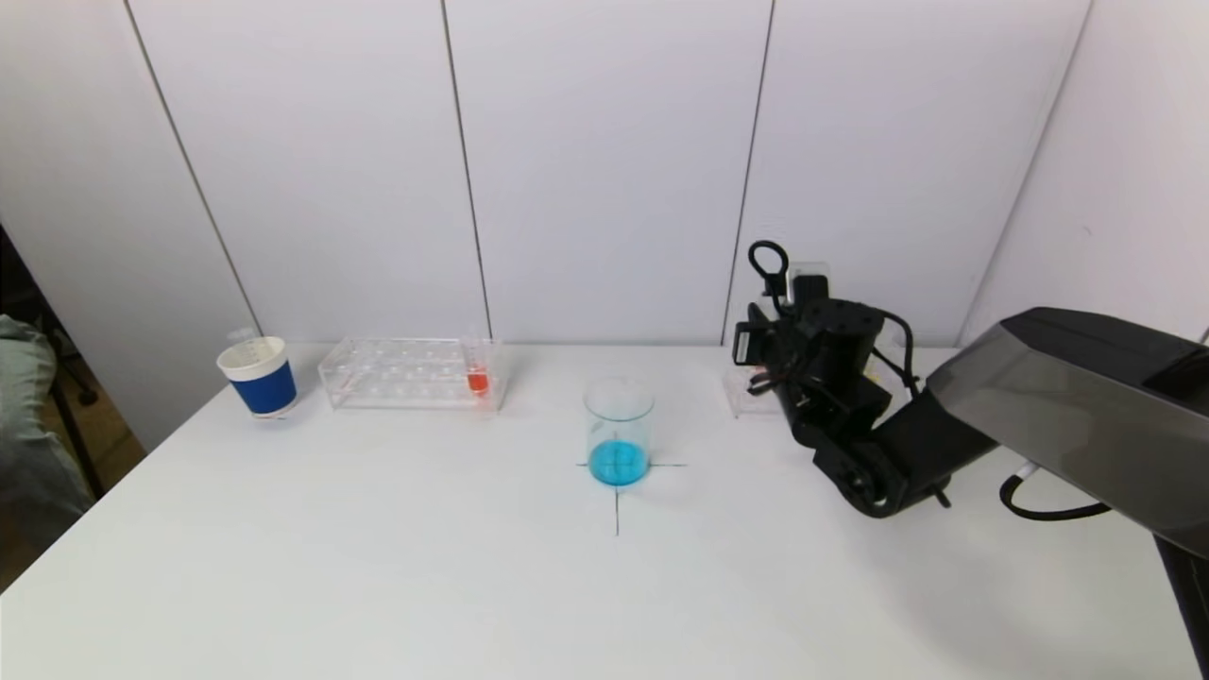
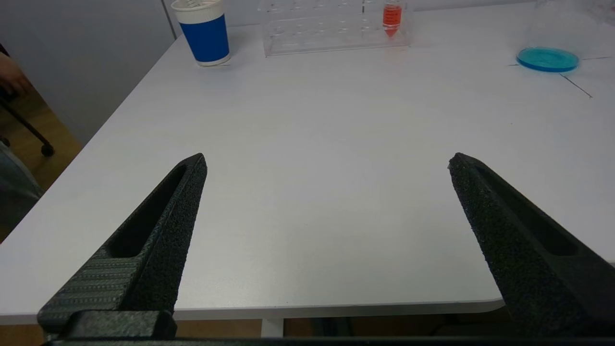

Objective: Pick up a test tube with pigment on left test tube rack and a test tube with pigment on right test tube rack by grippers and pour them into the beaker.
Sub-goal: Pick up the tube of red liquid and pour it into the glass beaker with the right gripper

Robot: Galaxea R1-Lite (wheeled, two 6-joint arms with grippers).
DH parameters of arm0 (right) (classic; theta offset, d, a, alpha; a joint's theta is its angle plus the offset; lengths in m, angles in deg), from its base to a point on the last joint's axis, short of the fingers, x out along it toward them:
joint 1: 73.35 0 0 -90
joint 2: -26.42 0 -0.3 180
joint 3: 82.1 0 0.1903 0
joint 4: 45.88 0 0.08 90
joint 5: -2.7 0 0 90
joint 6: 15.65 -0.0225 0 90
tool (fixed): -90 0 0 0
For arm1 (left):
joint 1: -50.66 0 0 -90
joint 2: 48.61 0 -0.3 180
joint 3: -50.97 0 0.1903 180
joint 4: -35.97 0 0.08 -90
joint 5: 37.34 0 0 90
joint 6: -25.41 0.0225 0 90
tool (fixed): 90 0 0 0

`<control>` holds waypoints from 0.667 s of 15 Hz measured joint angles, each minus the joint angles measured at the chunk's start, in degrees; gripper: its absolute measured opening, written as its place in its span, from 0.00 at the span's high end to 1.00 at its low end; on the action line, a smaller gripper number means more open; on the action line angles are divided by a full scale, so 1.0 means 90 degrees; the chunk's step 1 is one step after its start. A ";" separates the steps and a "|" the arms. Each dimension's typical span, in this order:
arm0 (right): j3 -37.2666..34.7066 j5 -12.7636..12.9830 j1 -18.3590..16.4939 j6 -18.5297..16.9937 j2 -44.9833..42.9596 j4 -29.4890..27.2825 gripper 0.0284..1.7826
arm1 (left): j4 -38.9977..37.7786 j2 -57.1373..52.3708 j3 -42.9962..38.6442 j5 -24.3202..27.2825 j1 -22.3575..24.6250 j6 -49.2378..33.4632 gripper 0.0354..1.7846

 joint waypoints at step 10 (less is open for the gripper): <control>0.0993 -0.0056 0.0211 0.0391 -0.1248 -0.2215 0.75 | 0.0000 0.0000 0.0000 0.0000 0.0000 0.0000 0.01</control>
